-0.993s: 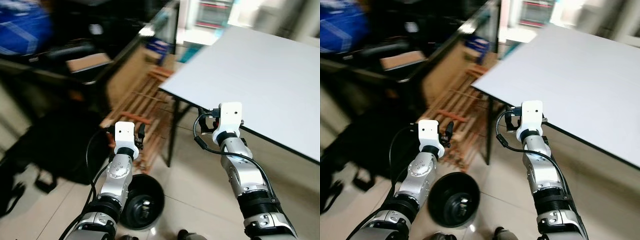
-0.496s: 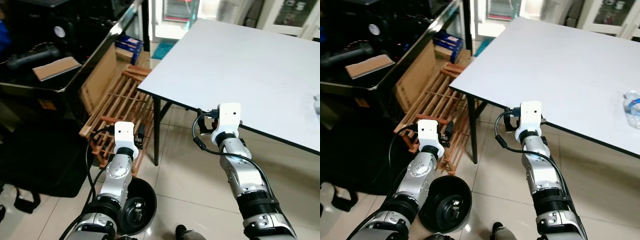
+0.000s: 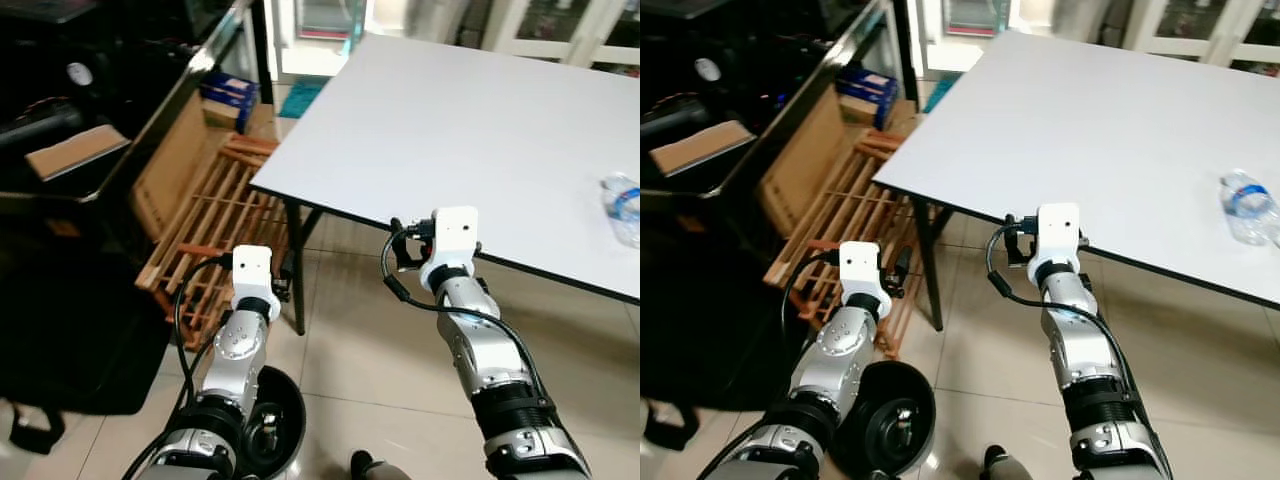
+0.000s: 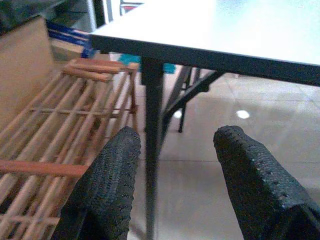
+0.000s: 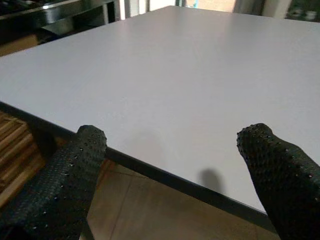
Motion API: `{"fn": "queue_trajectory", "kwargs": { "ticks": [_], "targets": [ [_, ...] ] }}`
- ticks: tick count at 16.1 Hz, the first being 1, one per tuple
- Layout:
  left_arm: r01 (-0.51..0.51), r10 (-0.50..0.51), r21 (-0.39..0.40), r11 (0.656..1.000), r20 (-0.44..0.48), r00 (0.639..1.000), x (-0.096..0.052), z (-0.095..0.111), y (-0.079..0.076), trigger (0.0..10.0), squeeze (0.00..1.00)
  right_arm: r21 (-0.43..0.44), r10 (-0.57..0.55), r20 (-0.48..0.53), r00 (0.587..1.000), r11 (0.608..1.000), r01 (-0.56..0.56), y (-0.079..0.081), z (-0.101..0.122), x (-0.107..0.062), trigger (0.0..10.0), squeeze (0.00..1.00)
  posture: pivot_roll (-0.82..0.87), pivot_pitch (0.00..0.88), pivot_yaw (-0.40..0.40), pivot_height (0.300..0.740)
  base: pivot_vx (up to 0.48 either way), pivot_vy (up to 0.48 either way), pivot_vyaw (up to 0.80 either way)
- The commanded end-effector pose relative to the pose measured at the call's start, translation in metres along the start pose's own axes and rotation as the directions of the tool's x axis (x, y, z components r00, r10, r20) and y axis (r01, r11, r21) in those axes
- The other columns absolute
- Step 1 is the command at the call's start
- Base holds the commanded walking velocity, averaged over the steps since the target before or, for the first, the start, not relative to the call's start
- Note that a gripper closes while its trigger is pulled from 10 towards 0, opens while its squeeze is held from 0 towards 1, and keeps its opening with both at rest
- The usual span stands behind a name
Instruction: Picking trash to rubbish bin
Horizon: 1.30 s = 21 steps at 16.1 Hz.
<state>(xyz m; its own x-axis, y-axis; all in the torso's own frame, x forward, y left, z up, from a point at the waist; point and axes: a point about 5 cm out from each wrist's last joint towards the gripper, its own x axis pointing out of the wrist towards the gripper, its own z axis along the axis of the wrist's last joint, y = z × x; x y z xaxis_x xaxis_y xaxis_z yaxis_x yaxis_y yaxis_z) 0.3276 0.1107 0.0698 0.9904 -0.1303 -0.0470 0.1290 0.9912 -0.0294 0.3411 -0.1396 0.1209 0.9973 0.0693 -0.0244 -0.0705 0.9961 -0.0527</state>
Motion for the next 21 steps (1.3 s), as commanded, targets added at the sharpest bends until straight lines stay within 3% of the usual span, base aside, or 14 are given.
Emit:
{"fn": "queue_trajectory", "kwargs": {
  "ticks": [1,4,16,21],
  "targets": [
    [0.009,-0.009,0.011,1.000,-0.006,1.000,-0.0015,-0.0008,-0.0008,10.0,0.00,-0.005,0.005,-0.011,1.000,1.000,-0.005,0.0010,-0.0031,-0.0015,10.0,0.00,-0.05,0.083,0.035,0.740,0.000,0.000,-0.80],
    [0.010,-0.009,0.053,0.999,-0.020,1.000,-0.0020,-0.0031,-0.0004,10.0,0.00,-0.004,0.005,-0.012,1.000,1.000,-0.005,0.0011,-0.0030,-0.0011,10.0,0.00,-0.05,0.091,0.033,0.740,0.000,-0.101,-0.80],
    [0.000,0.001,0.046,0.999,-0.017,1.000,-0.0008,-0.0012,-0.0006,10.0,0.00,-0.009,0.007,-0.011,1.000,1.000,-0.007,0.0002,-0.0020,-0.0005,10.0,0.00,-0.05,0.101,0.027,0.740,0.000,-0.080,-0.80],
    [0.000,0.001,0.047,0.999,-0.014,1.000,-0.0005,-0.0004,-0.0006,10.0,0.00,-0.012,0.012,-0.012,1.000,1.000,-0.012,0.0006,-0.0020,0.0000,10.0,0.00,-0.05,0.102,0.026,0.740,0.000,0.000,-0.32]
  ]
}}
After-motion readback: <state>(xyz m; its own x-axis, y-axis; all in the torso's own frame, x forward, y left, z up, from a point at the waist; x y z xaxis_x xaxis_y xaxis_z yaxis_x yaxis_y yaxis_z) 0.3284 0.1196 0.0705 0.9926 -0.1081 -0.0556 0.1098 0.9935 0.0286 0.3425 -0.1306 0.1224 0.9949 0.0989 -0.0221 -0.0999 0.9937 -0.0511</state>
